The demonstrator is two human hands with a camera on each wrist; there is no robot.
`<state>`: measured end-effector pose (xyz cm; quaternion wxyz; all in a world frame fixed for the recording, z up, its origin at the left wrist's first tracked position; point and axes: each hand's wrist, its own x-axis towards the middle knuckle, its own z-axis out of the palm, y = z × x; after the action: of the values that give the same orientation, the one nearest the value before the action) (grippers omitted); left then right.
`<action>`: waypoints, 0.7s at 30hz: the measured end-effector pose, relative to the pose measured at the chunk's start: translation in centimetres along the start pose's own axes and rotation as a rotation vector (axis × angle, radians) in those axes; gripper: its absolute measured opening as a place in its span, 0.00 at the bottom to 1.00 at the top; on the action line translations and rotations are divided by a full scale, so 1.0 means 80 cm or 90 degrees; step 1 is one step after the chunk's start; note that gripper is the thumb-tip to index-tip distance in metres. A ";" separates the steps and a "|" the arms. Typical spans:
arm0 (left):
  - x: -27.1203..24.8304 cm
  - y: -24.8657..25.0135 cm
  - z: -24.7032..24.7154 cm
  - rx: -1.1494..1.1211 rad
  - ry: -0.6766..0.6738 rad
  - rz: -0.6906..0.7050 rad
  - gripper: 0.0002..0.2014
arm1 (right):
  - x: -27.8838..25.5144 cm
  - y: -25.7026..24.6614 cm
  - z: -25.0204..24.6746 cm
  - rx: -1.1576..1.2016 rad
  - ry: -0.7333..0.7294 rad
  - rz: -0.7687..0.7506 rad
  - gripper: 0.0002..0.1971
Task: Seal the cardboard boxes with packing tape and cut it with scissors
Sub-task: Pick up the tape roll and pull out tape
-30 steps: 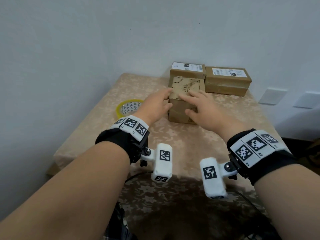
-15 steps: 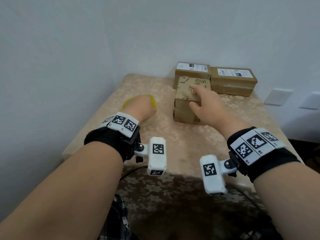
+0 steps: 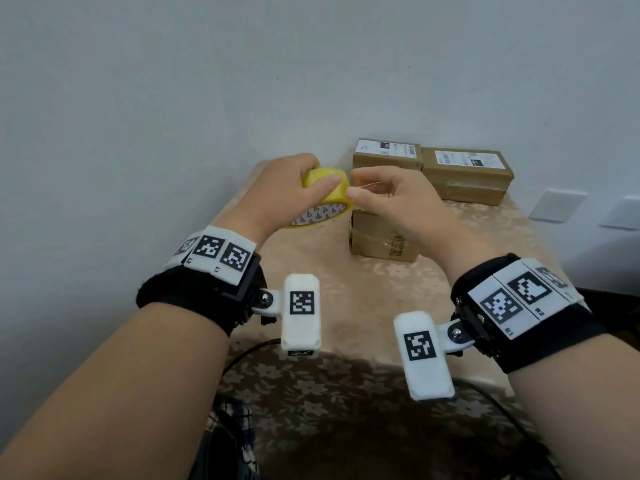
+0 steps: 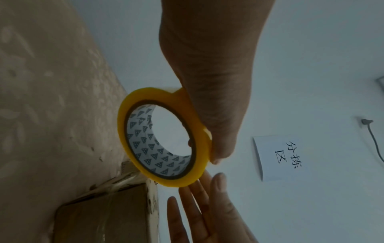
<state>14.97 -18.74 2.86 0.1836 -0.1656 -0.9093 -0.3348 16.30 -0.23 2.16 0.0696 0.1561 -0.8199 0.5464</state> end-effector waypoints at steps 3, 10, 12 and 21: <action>0.001 -0.001 0.004 0.003 -0.019 0.024 0.14 | 0.003 0.000 0.006 0.018 0.027 0.002 0.12; -0.003 0.000 0.003 0.005 -0.062 0.052 0.14 | 0.004 0.001 0.007 0.021 0.032 0.016 0.02; -0.004 0.000 0.003 0.007 -0.074 0.057 0.15 | 0.004 0.002 0.009 -0.021 0.036 0.016 0.03; 0.000 0.003 0.005 -0.160 0.056 -0.077 0.25 | 0.019 0.002 0.018 0.077 0.156 0.071 0.11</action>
<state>15.01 -18.31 2.72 0.1807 -0.1170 -0.8594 -0.4637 14.91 -1.79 1.85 0.1294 0.0466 -0.7781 0.6128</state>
